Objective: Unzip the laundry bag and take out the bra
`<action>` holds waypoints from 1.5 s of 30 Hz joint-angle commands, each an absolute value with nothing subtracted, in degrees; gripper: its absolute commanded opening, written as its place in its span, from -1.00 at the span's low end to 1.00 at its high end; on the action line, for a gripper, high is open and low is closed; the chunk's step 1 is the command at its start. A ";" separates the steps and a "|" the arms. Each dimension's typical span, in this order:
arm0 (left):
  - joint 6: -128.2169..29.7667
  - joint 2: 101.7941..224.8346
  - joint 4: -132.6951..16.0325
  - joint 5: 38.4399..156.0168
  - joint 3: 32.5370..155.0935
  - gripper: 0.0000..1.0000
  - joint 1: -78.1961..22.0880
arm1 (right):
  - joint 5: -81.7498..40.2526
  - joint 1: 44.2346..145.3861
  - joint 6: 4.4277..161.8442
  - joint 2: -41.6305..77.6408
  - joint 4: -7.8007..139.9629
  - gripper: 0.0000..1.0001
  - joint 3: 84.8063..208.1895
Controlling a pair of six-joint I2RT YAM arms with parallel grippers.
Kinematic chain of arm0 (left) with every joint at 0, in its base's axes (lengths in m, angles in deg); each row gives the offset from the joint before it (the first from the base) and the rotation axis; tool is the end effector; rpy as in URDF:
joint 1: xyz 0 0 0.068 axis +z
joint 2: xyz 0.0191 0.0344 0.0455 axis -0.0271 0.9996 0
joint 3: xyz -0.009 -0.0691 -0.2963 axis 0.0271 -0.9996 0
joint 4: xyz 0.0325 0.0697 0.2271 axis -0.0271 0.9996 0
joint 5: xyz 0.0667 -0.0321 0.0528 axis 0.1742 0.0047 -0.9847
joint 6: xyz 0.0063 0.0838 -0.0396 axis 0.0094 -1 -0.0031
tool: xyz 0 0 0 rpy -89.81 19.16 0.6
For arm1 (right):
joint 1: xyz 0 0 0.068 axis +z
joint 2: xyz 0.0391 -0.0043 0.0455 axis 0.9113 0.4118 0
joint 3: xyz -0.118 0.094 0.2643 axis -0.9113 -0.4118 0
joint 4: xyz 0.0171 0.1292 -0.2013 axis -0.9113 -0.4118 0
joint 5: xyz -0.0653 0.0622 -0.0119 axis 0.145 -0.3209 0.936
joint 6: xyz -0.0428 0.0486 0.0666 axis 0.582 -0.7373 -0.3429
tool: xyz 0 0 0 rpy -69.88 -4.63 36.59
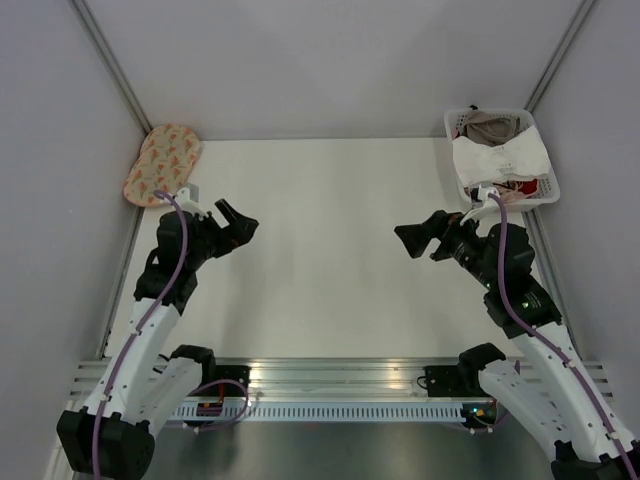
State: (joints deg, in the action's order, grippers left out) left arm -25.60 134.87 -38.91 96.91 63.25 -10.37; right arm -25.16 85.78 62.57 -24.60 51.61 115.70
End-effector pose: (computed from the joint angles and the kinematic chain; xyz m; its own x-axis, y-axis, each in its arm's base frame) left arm 0.1847 -0.0404 0.3088 -0.4714 -0.5047 -0.7232 0.0074 0.8178 -0.5755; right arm 0.1402 0.0698 0.3585 -0.3699 0.3435 -0.8632 -0.4052 0.7764 0.4826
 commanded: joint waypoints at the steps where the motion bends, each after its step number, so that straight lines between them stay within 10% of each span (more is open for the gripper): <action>1: -25.04 135.45 -39.09 97.32 64.36 0.99 -10.43 | -25.76 85.90 61.30 -24.93 51.21 0.96 115.43; 21: 8.96 174.03 -60.97 57.86 61.55 0.99 -7.90 | -33.32 85.90 61.03 -27.48 50.77 0.96 106.46; 45: 24.36 207.85 -68.71 75.43 87.37 0.99 15.05 | -35.70 85.90 65.08 -17.29 44.88 0.96 109.53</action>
